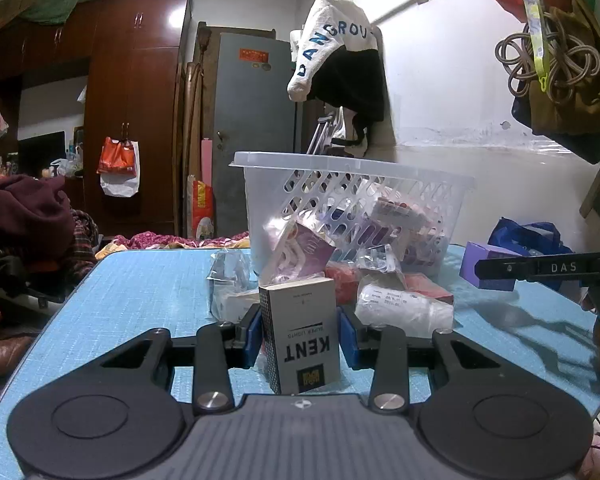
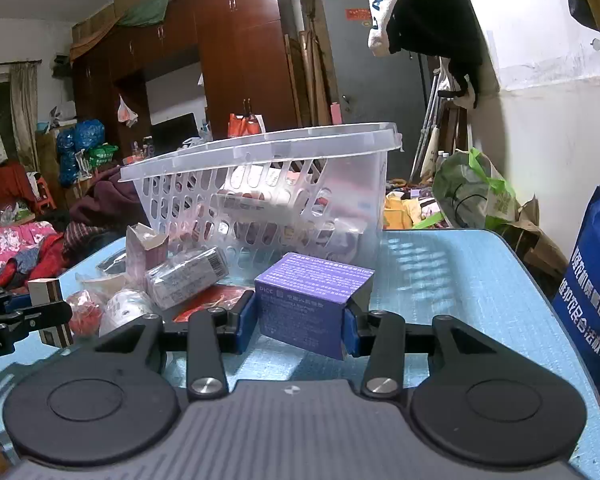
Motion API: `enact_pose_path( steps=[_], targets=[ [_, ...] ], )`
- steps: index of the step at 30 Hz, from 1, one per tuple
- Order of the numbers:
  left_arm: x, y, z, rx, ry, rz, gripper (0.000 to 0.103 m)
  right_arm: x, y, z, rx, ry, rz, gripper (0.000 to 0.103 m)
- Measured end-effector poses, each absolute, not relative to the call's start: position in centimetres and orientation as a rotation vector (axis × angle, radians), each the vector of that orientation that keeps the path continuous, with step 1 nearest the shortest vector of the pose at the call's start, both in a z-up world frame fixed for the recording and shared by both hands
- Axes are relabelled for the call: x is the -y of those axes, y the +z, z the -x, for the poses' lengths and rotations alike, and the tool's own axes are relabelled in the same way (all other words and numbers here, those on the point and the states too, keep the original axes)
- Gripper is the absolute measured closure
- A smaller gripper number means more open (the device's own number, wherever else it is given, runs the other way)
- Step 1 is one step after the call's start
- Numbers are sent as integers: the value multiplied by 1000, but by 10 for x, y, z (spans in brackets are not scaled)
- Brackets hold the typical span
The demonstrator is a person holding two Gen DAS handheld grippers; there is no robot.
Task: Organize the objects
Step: 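Grasp white 'KENT' box with left tool while right tool grasps purple box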
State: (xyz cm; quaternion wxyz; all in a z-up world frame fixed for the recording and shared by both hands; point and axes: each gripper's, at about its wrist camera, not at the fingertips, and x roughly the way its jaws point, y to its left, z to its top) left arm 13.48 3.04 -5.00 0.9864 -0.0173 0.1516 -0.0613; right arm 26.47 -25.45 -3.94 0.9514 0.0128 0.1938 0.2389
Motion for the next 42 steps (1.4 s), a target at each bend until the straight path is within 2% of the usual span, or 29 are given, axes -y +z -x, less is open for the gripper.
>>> enact_pose_path(
  steps=[42],
  targets=[
    [-32, -51, -128, -267, -130, 32, 60, 261, -38, -260, -363, 477, -50, 56]
  ],
)
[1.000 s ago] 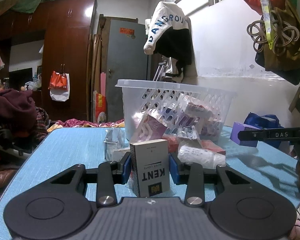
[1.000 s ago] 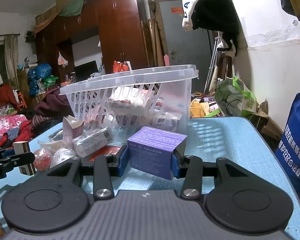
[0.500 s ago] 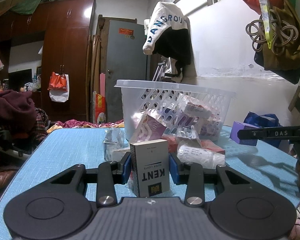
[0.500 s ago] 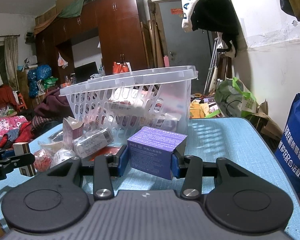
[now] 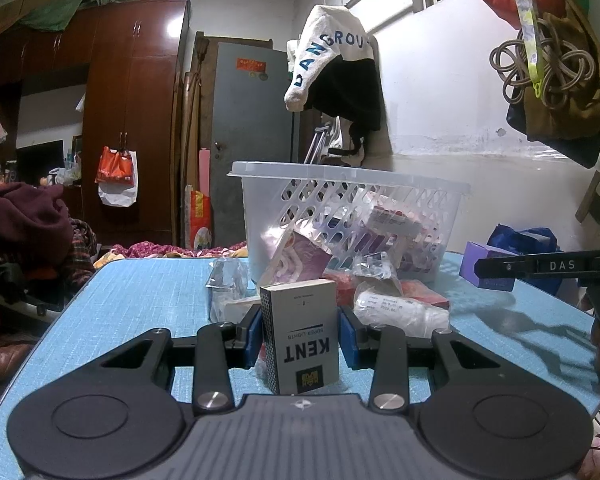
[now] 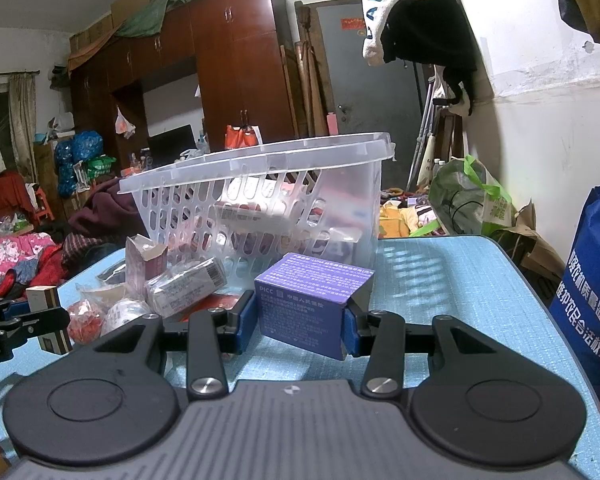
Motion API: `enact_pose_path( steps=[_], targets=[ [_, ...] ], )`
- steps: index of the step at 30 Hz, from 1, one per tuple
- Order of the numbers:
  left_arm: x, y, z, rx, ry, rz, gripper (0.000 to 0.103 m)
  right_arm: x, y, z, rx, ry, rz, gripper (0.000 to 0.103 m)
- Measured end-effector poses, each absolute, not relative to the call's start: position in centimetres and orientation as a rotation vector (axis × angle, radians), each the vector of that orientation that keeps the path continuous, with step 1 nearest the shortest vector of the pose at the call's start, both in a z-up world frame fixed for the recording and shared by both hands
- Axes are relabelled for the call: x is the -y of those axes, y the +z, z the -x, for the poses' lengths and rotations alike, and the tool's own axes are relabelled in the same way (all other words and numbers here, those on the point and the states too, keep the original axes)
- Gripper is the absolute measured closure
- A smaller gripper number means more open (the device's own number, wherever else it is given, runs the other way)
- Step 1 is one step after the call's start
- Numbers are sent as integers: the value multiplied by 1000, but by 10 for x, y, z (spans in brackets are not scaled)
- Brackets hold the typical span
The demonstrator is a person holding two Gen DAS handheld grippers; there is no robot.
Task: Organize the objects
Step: 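Grasp white 'KENT' box with left tool while right tool grasps purple box, then carry both held boxes over the white basket and open both tools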
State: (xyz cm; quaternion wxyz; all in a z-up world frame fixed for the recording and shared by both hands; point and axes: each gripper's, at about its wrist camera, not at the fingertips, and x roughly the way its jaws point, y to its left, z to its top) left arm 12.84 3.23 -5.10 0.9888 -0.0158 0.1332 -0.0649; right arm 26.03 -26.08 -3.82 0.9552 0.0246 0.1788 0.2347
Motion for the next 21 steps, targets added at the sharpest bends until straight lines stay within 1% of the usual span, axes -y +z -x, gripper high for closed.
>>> enact_pose_path(
  steps=[4, 12, 16, 21],
  targets=[
    [-33, -51, -127, -254, -142, 34, 61, 262, -37, -257, -339, 466, -56, 56],
    [-41, -42, -112, -158, -175, 61, 61, 271, -25, -227, -207, 470, -59, 57],
    [-42, -13, -119, -121, -238, 72, 61, 271, 4, -219, -123, 511, -65, 57],
    [-35, 43, -173, -90, -284, 72, 61, 239, 54, -267, -100, 546, 15, 57]
  ],
)
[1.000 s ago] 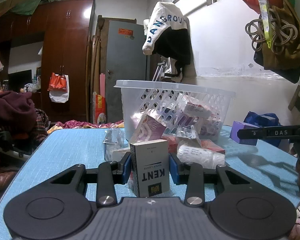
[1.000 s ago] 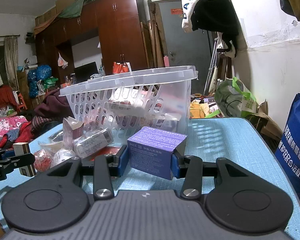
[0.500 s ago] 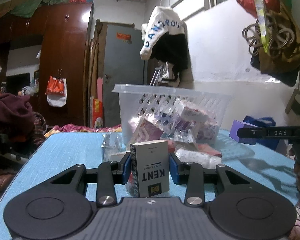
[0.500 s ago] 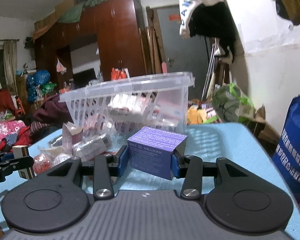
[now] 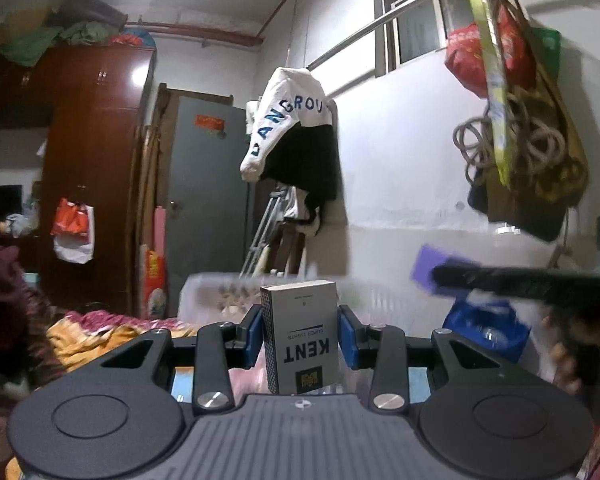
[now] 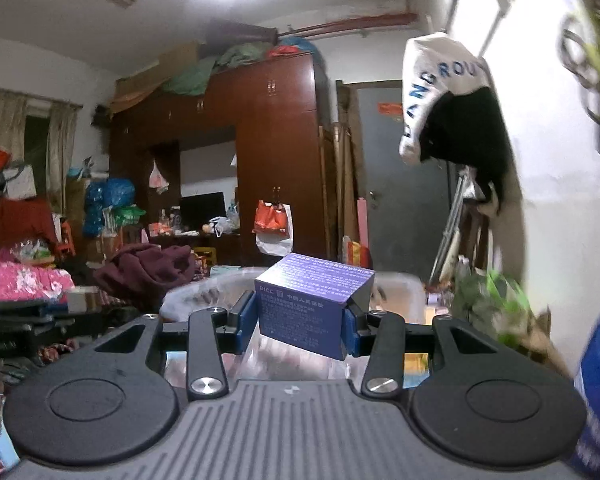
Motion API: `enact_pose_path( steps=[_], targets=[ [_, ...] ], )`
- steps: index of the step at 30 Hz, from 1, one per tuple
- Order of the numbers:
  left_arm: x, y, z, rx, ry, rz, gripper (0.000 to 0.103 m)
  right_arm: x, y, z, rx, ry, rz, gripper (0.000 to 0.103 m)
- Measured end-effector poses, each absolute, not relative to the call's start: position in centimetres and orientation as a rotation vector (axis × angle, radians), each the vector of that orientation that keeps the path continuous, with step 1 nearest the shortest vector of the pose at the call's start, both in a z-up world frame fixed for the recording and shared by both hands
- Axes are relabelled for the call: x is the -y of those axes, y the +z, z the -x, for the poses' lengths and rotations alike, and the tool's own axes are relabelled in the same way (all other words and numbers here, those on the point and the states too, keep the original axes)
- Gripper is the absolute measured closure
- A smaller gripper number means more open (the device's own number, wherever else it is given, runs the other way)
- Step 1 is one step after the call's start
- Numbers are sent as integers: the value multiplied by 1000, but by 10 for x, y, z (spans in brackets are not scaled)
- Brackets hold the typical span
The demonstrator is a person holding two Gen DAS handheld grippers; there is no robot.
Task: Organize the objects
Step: 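Carry both held boxes over the white basket and open both tools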
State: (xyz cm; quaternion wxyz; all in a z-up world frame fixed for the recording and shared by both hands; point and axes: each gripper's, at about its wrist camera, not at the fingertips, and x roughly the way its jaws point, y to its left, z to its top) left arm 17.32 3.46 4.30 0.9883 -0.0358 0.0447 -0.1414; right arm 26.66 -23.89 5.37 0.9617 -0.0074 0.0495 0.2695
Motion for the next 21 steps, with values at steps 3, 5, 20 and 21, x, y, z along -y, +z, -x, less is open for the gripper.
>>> enact_pose_path(
  steps=[3, 5, 20, 21],
  targets=[
    [-30, 66, -222, -128, -279, 79, 61, 219, 71, -312, -147, 533, 55, 57],
    [-30, 72, -257, -184, -288, 105, 61, 211, 74, -335, -175, 519, 61, 56],
    [-41, 24, -217, -303, -207, 93, 20, 224, 17, -288, -344, 606, 26, 0],
    [-40, 12, -203, -326, -181, 77, 20, 223, 6, -286, -382, 652, 22, 0]
  ],
)
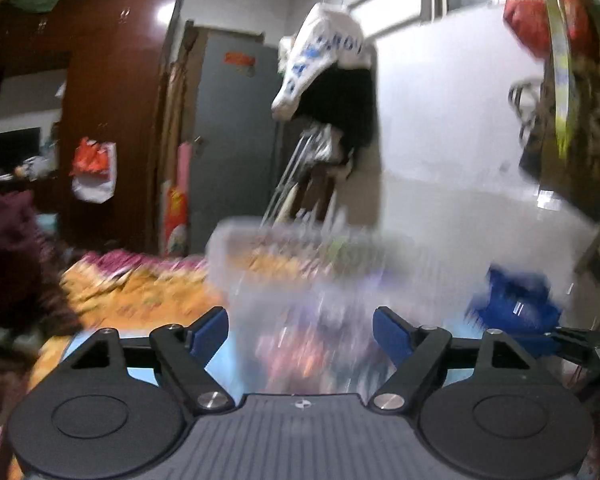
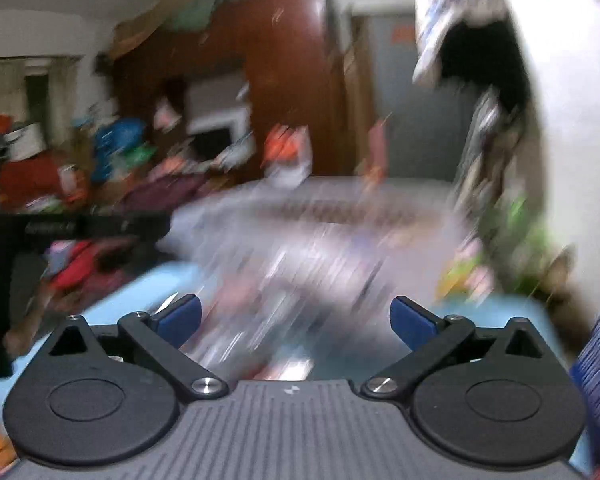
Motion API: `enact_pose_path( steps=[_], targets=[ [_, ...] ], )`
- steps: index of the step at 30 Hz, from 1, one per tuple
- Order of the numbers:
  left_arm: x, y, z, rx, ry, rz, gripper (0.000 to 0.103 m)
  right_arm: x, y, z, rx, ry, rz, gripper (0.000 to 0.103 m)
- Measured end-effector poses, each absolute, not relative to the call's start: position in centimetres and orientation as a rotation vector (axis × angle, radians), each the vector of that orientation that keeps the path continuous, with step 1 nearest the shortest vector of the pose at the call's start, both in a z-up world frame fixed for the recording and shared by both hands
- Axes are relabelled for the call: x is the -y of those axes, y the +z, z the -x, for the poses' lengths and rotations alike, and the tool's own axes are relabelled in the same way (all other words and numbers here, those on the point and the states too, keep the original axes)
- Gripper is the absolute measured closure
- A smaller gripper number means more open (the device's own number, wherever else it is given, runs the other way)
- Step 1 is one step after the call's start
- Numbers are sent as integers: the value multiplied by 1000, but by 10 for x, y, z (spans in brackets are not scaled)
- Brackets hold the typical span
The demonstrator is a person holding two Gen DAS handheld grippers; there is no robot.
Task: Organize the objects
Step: 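Carry both held boxes over the white basket and open both tools, then grasp bag of red items with left tool while right tool grasps bagged white roll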
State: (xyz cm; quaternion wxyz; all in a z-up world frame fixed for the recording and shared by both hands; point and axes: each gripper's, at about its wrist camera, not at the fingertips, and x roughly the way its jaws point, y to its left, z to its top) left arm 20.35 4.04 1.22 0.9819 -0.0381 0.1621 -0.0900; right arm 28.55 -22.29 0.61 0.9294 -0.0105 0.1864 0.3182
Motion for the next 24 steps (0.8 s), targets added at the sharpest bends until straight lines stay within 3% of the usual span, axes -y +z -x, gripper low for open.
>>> enact_pose_path(
  steps=[5, 8, 10, 11, 14, 16, 17, 24],
  targets=[
    [-40, -22, -173, -402, -165, 39, 20, 191, -35, -270, -478, 805, 87, 21],
    [-41, -28, -174, -429, -143, 2, 20, 172, -28, -278, -499, 790, 158, 25],
    [-39, -31, -182, -466, -144, -6, 20, 160, -34, -284, -538, 789, 220, 49],
    [-39, -33, -181, -477, -150, -12, 20, 158, -36, -285, -555, 783, 229, 53],
    [-37, -40, -182, -515, -152, -28, 27, 167, -32, -276, -494, 778, 210, 54],
    [-37, -42, -182, -530, -150, -19, 50, 182, -31, -274, -450, 786, 150, 54],
    [-38, -43, -183, -539, -154, -14, 53, 193, -35, -262, -428, 783, 112, 54],
    [-49, -43, -170, -449, -196, 57, 56, 248, -36, -265, -344, 687, -40, 54]
  ],
)
